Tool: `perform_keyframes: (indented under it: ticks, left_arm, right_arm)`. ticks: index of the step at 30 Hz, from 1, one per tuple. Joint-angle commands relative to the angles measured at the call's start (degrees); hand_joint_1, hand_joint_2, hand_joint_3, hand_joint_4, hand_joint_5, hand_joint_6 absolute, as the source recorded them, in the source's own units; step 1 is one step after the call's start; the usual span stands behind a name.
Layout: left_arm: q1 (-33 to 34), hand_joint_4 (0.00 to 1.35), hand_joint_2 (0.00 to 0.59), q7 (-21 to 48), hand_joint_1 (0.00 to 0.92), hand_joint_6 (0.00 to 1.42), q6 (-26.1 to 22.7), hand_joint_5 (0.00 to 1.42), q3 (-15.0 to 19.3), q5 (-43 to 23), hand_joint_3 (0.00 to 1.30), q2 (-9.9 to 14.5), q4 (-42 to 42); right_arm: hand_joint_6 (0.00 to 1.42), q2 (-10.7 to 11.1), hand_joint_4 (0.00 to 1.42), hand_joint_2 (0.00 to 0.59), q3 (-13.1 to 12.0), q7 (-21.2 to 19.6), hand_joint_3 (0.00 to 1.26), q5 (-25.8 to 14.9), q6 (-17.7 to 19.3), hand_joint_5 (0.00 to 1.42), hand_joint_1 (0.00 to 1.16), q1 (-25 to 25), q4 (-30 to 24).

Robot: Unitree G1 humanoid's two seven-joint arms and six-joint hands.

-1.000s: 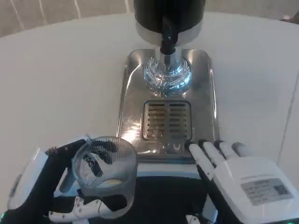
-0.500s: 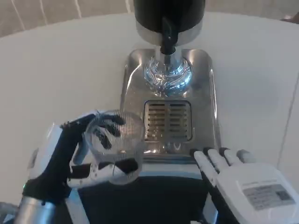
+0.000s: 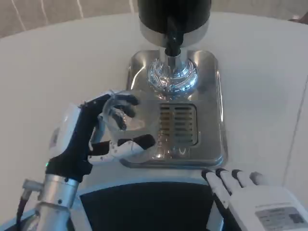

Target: Grasp the cup under the faucet to collect the drink, then remove the cup.

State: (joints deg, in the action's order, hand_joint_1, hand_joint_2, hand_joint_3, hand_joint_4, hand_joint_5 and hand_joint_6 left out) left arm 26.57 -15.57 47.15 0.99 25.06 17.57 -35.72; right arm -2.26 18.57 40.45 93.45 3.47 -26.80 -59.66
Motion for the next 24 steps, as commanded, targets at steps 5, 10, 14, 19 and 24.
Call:
perform_keyframes:
  ticks: [5, 10, 14, 19, 24]
  left_arm:
    - [6.5, 1.19, 0.003, -5.0, 0.592, 1.42, 1.6, 1.36, -3.7, 1.4, 0.97, -2.3, -8.6]
    - [9.6, 1.19, 0.003, -7.5, 0.592, 1.42, 1.3, 1.36, -6.0, 2.5, 0.97, -3.4, -13.6]
    - [12.3, 1.19, 0.003, -9.4, 0.592, 1.42, 0.4, 1.36, -7.7, 3.4, 0.97, -3.9, -18.2]
    - [14.4, 1.19, 0.003, -11.6, 0.592, 1.42, -0.7, 1.36, -9.0, 3.5, 0.97, -4.7, -21.4]
    - [16.4, 1.19, 0.003, -14.1, 0.592, 1.42, -2.4, 1.35, -10.3, 4.4, 0.97, -5.8, -24.4]
  right_arm:
    - [0.00, -5.0, 0.00, 0.535, 2.1, 4.7, 0.00, 1.1, -1.2, 0.00, 0.37, 3.0, -0.3]
    - [0.00, -4.8, 0.00, 0.535, 1.4, 6.9, 0.00, 0.5, -1.8, 0.00, 0.37, 4.7, -0.3]
    - [0.00, -4.3, 0.00, 0.535, 0.7, 7.7, 0.00, -0.1, -2.2, 0.00, 0.37, 5.0, -0.3]
    - [0.00, -3.8, 0.00, 0.535, 0.1, 7.4, 0.00, -0.8, -2.2, 0.00, 0.37, 4.2, -0.3]
    - [0.00, -3.6, 0.00, 0.535, -0.3, 7.8, 0.00, -1.5, -2.2, 0.00, 0.37, 4.1, -0.3]
